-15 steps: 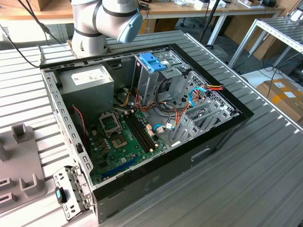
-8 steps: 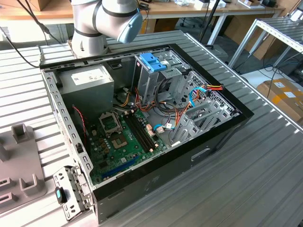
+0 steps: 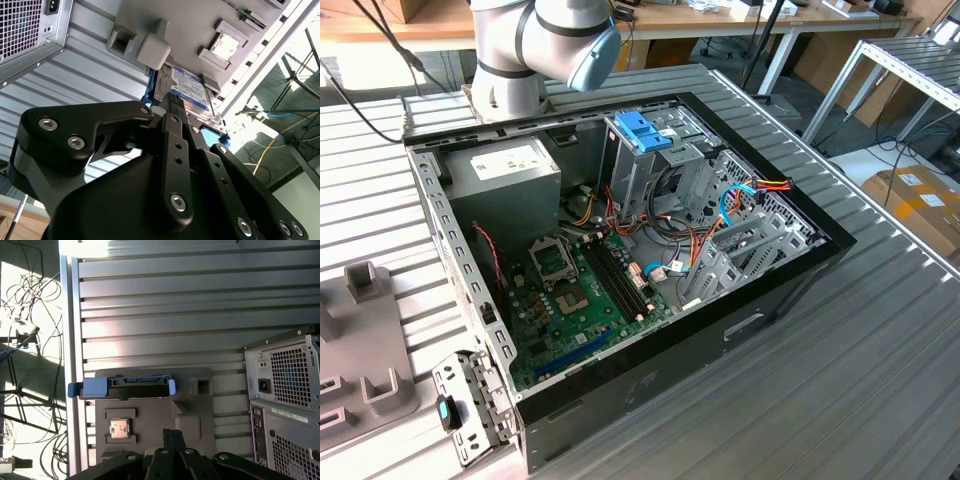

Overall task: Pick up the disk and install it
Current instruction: 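Reach for the disk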

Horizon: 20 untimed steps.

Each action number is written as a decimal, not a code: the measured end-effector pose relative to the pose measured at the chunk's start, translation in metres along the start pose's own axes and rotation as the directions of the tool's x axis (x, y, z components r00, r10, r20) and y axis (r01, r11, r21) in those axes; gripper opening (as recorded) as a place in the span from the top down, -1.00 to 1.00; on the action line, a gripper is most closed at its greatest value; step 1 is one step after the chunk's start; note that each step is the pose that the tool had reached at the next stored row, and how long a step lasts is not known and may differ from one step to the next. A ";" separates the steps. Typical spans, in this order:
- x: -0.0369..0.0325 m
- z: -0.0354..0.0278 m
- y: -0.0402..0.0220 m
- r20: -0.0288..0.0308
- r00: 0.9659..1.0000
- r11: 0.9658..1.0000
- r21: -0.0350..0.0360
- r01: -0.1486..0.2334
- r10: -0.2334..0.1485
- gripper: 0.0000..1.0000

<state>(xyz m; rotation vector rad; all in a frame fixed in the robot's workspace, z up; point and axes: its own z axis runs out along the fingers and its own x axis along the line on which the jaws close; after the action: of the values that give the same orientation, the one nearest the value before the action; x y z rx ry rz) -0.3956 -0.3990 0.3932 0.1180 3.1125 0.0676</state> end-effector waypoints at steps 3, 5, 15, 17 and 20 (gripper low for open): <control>0.0024 -0.0001 -0.0002 0.000 1.000 1.000 0.000 0.000 0.000 0.79; 0.0036 -0.0001 -0.0003 0.000 1.000 1.000 0.000 0.000 0.000 0.79; 0.0113 -0.0003 -0.0008 0.000 1.000 1.000 0.000 0.000 0.000 0.79; 0.0133 -0.0004 -0.0010 0.000 1.000 1.000 0.000 0.000 0.000 0.79; 0.0154 -0.0004 -0.0011 0.000 1.000 1.000 0.000 0.000 0.000 0.79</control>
<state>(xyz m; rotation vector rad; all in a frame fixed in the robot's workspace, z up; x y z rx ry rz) -0.4110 -0.3989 0.3932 0.1180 3.1125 0.0676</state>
